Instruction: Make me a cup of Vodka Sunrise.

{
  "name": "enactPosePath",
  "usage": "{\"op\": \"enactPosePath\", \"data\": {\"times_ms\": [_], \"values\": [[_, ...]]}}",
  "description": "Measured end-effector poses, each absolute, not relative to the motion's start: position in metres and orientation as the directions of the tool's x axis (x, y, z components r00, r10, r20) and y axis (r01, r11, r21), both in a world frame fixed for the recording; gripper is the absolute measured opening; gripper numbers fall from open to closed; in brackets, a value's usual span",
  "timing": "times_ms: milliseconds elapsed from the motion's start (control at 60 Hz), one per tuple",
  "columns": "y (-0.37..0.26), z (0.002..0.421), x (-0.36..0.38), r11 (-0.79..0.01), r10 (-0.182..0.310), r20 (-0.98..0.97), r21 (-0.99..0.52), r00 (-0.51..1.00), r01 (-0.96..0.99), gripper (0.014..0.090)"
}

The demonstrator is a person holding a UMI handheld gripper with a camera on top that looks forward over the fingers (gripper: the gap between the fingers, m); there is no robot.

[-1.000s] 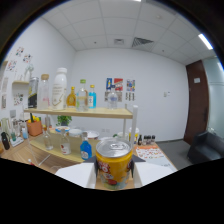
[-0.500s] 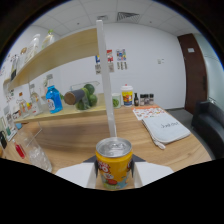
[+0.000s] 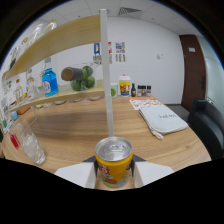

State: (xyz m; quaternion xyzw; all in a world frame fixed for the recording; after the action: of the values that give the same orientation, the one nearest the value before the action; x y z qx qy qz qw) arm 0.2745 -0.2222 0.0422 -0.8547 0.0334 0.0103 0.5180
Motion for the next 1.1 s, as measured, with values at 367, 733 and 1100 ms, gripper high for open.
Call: {"op": "enactPosePath", "data": {"times_ms": [367,733,1100], "values": [[-0.245,0.051,0.289,-0.524,-0.171,-0.016,-0.845,0.985,-0.105,0.0851],[-0.303,0.169,0.200,-0.393,-0.140,-0.027,-0.916,0.990,-0.081,0.0851],[-0.315,0.160,0.053,-0.405,-0.002,-0.048,-0.913,0.999,-0.045,0.0850]]}}
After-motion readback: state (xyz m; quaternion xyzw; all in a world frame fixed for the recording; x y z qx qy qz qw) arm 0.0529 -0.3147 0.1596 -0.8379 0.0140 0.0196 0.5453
